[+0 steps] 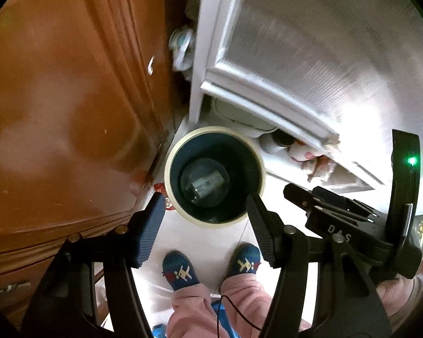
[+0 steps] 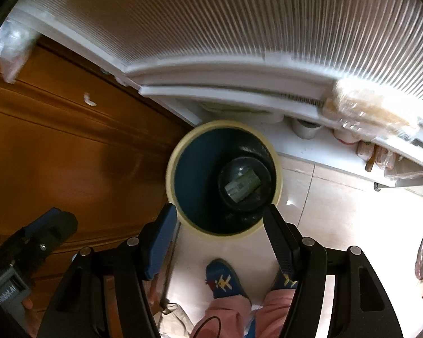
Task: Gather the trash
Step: 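Raise both grippers from the bin back toward the table, then grasp the yellow box with the right gripper while the left gripper grasps the white tissue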
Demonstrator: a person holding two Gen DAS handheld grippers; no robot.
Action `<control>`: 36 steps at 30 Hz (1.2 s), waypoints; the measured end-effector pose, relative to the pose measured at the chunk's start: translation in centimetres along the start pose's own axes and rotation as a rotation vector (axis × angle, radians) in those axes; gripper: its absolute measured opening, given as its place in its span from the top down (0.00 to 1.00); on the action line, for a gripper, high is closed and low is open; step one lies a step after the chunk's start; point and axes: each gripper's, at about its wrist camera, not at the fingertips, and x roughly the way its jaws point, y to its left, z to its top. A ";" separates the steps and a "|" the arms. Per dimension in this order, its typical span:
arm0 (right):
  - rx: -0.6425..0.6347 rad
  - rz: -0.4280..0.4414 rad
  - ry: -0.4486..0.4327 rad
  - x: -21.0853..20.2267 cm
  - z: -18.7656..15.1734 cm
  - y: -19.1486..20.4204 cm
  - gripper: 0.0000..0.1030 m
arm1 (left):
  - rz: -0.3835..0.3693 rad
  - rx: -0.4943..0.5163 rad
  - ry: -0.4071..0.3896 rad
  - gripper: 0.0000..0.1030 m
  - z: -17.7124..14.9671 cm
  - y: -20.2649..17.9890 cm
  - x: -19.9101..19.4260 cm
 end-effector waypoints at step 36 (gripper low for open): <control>-0.099 -0.068 -0.552 -42.4 1.1 15.5 0.36 | -0.163 0.298 -0.296 0.46 9.8 -4.9 -36.0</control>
